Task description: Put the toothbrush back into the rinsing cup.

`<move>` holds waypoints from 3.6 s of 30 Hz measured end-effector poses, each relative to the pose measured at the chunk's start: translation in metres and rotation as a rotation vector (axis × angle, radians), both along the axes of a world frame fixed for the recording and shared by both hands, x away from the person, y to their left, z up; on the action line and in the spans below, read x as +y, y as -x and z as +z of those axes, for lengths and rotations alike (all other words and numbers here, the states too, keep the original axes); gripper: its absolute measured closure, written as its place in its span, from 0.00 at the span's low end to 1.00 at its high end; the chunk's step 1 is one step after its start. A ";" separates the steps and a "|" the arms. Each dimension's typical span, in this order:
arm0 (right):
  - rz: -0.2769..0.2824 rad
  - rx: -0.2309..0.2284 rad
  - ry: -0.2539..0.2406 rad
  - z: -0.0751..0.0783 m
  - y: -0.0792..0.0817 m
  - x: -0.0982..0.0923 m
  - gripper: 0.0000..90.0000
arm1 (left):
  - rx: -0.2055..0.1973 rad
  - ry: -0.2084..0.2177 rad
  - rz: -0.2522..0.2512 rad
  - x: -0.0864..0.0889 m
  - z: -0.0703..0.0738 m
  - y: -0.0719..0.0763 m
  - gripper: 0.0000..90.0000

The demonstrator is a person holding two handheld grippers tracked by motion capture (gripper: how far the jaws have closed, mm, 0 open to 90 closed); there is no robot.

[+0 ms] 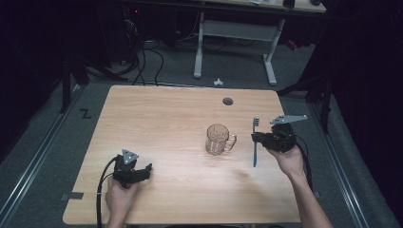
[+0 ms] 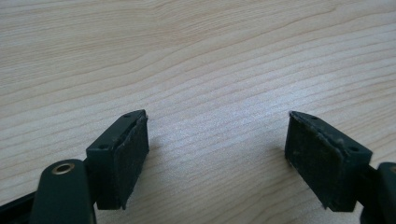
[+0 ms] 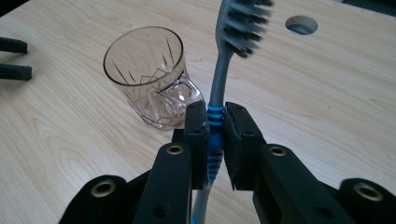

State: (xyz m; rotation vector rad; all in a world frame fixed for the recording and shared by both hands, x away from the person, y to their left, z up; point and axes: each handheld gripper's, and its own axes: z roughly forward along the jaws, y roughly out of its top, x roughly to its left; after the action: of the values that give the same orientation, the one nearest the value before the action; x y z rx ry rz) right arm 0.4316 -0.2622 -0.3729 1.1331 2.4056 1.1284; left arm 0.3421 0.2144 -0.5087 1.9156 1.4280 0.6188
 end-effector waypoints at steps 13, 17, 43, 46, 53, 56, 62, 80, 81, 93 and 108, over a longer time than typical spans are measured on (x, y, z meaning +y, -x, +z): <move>0.012 -0.036 -0.023 0.012 0.000 0.008 0.89 | 0.000 0.001 0.000 0.000 0.000 0.000 0.25; 0.017 -0.056 -0.037 0.018 0.000 0.010 0.89 | 0.000 0.001 0.000 0.000 0.000 0.000 0.25; 0.029 -0.111 -0.116 0.037 -0.007 0.017 0.89 | 0.000 0.000 0.000 0.000 0.000 0.000 0.25; 0.031 -0.120 -0.126 0.036 -0.009 0.022 0.89 | 0.000 0.000 0.000 0.000 0.000 0.000 0.25; 0.025 -0.134 -0.142 0.033 -0.014 0.026 0.89 | 0.000 0.000 0.000 0.000 0.000 0.000 0.25; 0.016 -0.142 -0.153 0.035 -0.017 0.027 0.89 | 0.000 0.000 0.000 0.000 0.000 0.000 0.25; 0.010 -0.140 -0.147 0.035 -0.024 0.031 0.89 | 0.000 0.000 0.000 0.000 0.000 0.000 0.25; 0.009 -0.145 -0.160 0.038 -0.038 0.043 0.89 | 0.000 0.000 -0.001 0.000 0.000 0.000 0.25; 0.009 -0.145 -0.160 0.038 -0.038 0.043 0.89 | 0.000 0.000 -0.001 0.000 0.000 0.000 0.25; -0.005 -0.151 -0.165 0.035 -0.047 0.051 0.89 | 0.000 0.000 -0.001 0.000 0.000 0.000 0.25; -0.034 -0.156 -0.156 0.026 -0.053 0.055 0.89 | 0.000 0.000 -0.001 0.000 0.000 0.000 0.25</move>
State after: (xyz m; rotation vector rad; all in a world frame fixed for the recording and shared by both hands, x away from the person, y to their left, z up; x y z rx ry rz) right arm 0.4851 -0.2072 -0.3468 1.0835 2.2049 1.3596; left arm 0.3423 0.2142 -0.5087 1.9161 1.4272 0.6183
